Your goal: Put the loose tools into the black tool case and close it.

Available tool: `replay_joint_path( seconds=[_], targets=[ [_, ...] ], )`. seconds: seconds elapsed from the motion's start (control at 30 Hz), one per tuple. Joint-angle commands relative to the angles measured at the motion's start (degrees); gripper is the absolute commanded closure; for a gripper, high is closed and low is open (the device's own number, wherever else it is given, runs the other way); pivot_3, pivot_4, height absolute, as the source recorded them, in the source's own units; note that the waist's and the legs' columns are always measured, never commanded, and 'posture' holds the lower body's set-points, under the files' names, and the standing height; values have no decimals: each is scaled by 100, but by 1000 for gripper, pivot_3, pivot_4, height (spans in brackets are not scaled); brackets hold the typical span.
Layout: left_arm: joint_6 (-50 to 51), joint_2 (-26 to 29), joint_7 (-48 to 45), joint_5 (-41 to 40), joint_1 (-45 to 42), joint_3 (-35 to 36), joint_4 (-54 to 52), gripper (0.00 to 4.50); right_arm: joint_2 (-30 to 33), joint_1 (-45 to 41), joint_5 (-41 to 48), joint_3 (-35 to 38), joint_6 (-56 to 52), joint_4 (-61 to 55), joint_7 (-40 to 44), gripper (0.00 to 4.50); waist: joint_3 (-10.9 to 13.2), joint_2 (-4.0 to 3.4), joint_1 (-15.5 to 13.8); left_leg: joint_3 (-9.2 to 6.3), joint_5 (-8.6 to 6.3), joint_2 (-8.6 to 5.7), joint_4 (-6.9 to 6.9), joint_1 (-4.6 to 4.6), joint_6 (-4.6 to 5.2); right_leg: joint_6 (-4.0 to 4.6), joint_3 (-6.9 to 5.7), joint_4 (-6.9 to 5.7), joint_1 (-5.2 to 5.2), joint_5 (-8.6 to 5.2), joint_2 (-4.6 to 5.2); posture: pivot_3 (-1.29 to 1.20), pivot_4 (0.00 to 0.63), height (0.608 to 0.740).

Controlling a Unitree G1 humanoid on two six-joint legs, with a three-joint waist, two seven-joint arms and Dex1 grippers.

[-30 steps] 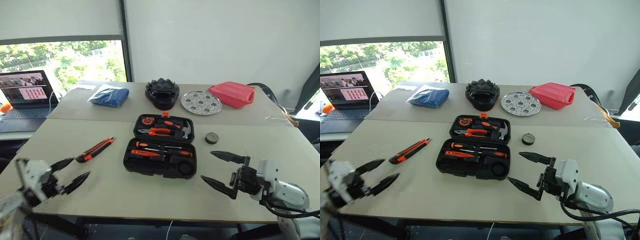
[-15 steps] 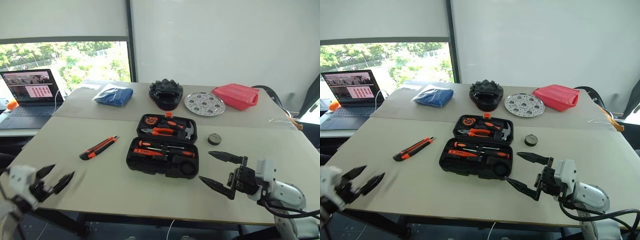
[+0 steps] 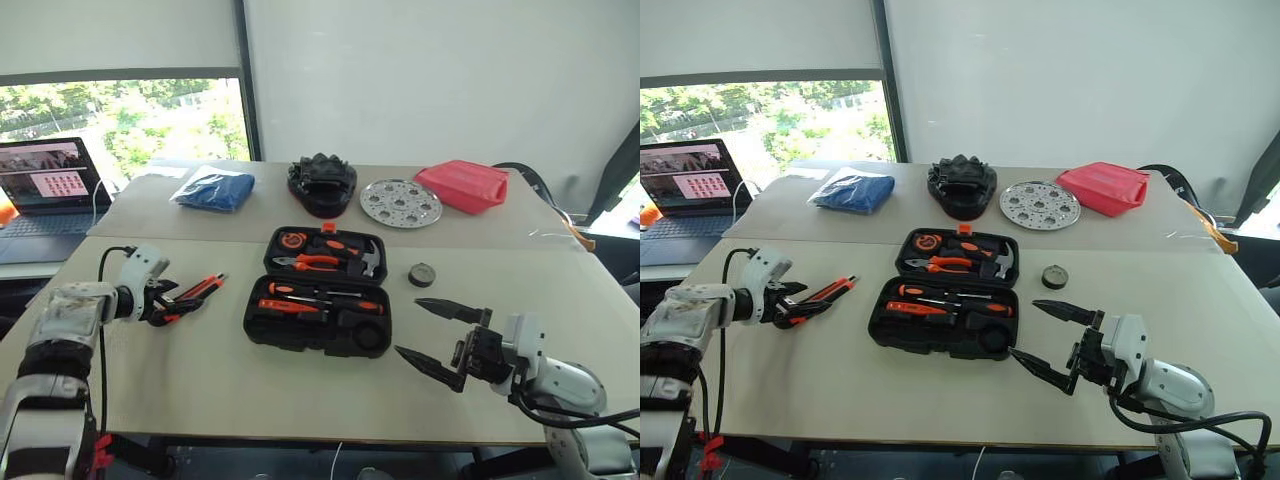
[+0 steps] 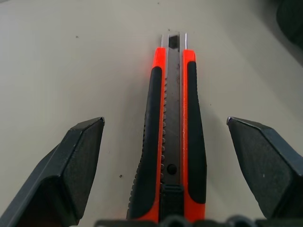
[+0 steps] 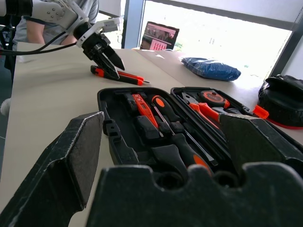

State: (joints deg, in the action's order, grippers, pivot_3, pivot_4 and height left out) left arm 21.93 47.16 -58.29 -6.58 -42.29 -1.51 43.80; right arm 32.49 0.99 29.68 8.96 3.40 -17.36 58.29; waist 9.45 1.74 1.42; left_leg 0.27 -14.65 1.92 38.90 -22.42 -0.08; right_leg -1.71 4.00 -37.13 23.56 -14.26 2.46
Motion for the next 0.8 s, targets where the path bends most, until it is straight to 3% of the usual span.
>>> replay_joint_path(
  seconds=[0.03, 0.1, 0.2, 0.27, 0.4, 0.5, 0.63, 0.8],
  targets=[
    [-294, -47, -121, 209, -337, -95, 453, 1166, -1, 46, 4, 90, 108, -277, -119, 0, 0, 0, -21, 0, 0, 0, 0, 0, 0, 0, 0, 0, -1, 0, 0, 0, 150, 740],
    [-450, -87, -285, 153, -378, -44, 526, 1975, 22, 97, 9, 126, 106, -314, -133, 0, 0, 0, -25, 0, 0, 0, 1, 0, 0, 0, 0, 0, -1, 0, 0, 0, 150, 740],
    [-976, -119, -686, -128, -401, 238, 475, 2845, 64, 174, 24, 165, 100, -365, -142, 0, 0, 0, -39, 0, 0, 1, 0, -1, 0, 0, -1, 0, -1, 0, 0, 0, 150, 740],
    [-1684, -152, -1024, -371, -383, 480, 356, 2855, 89, 229, 45, 198, 92, -407, -136, 0, 4, 7, -56, -1, 0, 1, 1, -5, 0, 0, -2, 0, 3, 0, 0, 0, 150, 740],
    [-1756, -256, -1876, -864, -461, 584, -411, 2856, 181, 325, 110, 302, 63, -436, -80, 0, 5, 8, -67, -2, 1, 1, 12, -35, -2, 1, -2, -7, 30, 2, 3, 0, 150, 740],
    [-1766, -331, -2539, -778, -254, -10, -1533, 2856, 242, 367, 148, 348, 43, -438, -55, 0, 5, 8, -87, -3, 3, -2, 20, -57, -3, -1, -2, -14, 50, 4, 4, 0, 150, 740],
    [-1072, -866, -2669, -906, -200, -620, -2685, 2856, 299, 399, 177, 322, 5, -433, -44, 0, 4, 8, -99, -4, 3, -6, 23, -60, -3, -5, 0, -10, 47, 6, 7, 0, 150, 740],
    [-1698, -1148, -2680, -135, -293, -1363, -2518, 2856, 306, 411, 183, 260, -10, -456, -67, 0, 5, 8, -3, -4, 3, -3, 29, -56, -2, -5, 9, -17, 50, 8, -2, 0, 150, 740]
  ],
)
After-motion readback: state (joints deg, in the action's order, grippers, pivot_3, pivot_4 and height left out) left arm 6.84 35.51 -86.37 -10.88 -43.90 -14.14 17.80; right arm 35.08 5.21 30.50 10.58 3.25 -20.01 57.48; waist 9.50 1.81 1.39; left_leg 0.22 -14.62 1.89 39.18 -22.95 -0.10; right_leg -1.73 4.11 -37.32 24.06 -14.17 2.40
